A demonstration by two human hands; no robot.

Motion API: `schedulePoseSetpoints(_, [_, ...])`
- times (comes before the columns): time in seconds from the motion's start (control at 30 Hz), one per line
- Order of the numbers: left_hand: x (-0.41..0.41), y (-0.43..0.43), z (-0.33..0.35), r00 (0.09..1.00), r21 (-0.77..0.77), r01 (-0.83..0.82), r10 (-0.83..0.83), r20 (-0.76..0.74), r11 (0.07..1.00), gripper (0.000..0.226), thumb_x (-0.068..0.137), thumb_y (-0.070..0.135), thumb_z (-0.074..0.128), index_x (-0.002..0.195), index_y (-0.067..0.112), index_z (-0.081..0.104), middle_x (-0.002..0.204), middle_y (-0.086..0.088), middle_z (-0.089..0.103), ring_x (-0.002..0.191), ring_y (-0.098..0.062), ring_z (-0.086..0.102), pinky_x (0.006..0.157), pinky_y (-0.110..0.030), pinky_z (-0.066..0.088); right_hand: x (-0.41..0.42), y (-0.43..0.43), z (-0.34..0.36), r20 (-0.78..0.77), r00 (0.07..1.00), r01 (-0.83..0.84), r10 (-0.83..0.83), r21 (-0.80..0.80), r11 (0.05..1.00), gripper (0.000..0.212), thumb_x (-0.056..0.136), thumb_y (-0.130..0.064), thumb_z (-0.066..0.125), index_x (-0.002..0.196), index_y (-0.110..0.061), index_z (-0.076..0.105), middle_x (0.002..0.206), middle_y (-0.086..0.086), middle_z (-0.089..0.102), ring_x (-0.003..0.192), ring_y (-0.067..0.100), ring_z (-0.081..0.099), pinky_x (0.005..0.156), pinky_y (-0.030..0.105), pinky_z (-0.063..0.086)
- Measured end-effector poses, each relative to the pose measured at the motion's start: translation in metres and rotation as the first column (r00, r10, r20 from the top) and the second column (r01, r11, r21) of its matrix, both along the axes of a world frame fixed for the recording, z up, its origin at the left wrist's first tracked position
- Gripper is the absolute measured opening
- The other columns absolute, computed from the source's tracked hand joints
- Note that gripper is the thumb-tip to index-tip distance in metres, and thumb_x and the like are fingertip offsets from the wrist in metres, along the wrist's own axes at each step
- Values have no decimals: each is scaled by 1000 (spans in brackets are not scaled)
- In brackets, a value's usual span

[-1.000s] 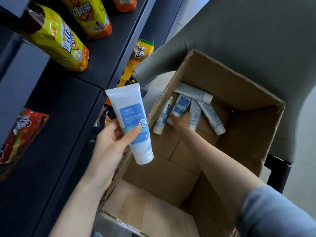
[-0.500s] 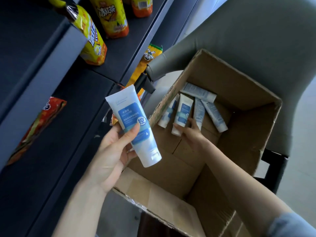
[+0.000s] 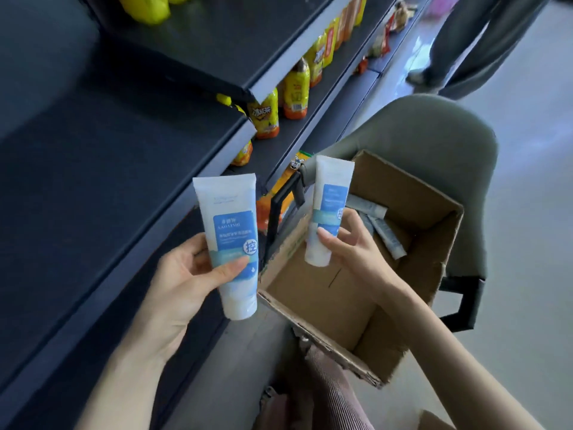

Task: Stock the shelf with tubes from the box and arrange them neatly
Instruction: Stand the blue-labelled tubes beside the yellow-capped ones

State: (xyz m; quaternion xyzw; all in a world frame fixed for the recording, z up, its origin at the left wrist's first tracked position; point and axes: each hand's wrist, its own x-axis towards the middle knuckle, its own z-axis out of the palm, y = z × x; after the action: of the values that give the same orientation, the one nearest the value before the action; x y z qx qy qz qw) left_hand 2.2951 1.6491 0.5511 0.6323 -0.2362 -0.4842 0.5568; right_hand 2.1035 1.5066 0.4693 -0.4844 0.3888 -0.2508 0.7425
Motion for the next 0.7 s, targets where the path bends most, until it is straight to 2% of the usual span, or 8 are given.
schedulePoseSetpoints(0.2, [7,67,71,988,-103,-62,75,136,993,30,56,15,76,85,21,76,90,-2,76,80,-8,71,67,-13,52,24,54,82,48,988,-135,148,-206,969,32,78,-25,70,106,-29,54,107,4,71,95,18,68,75,28,55])
schedulePoseSetpoints(0.27, [9,89,93,979,-133,-91,113,168,987,29,57,12,76,86,19,75,90,-3,76,80,-9,71,68,-15,54,33,69,108,62,975,-191,214,-255,948,37,79,-23,69,112,-25,51,107,2,71,93,18,70,72,26,54])
schedulePoseSetpoints(0.37, [13,119,127,959,-189,-133,174,222,973,28,58,15,75,86,22,76,90,-3,76,80,-11,71,71,-18,55,47,89,148,105,953,-239,282,-305,922,40,81,-22,66,117,-21,50,109,3,71,95,20,70,72,28,56])
schedulePoseSetpoints(0.47, [17,145,159,934,-257,-167,236,268,952,28,59,20,74,86,28,75,90,1,76,79,-8,70,68,-16,55,61,105,187,129,928,-283,350,-367,886,40,84,-24,62,121,-18,48,110,5,70,96,21,69,73,30,56])
schedulePoseSetpoints(0.6, [19,174,195,902,-364,-208,322,287,908,26,61,18,73,86,25,75,90,1,75,79,-6,70,66,-13,52,79,124,231,181,896,-295,405,-439,848,37,84,-22,63,118,-16,50,113,8,67,97,19,68,69,25,54])
schedulePoseSetpoints(0.7, [20,195,217,870,-407,-234,377,318,883,28,59,23,74,86,31,75,90,3,75,79,-4,70,66,-11,51,93,137,258,183,866,-328,465,-494,805,38,83,-23,64,117,-16,49,113,5,67,98,21,69,69,28,56])
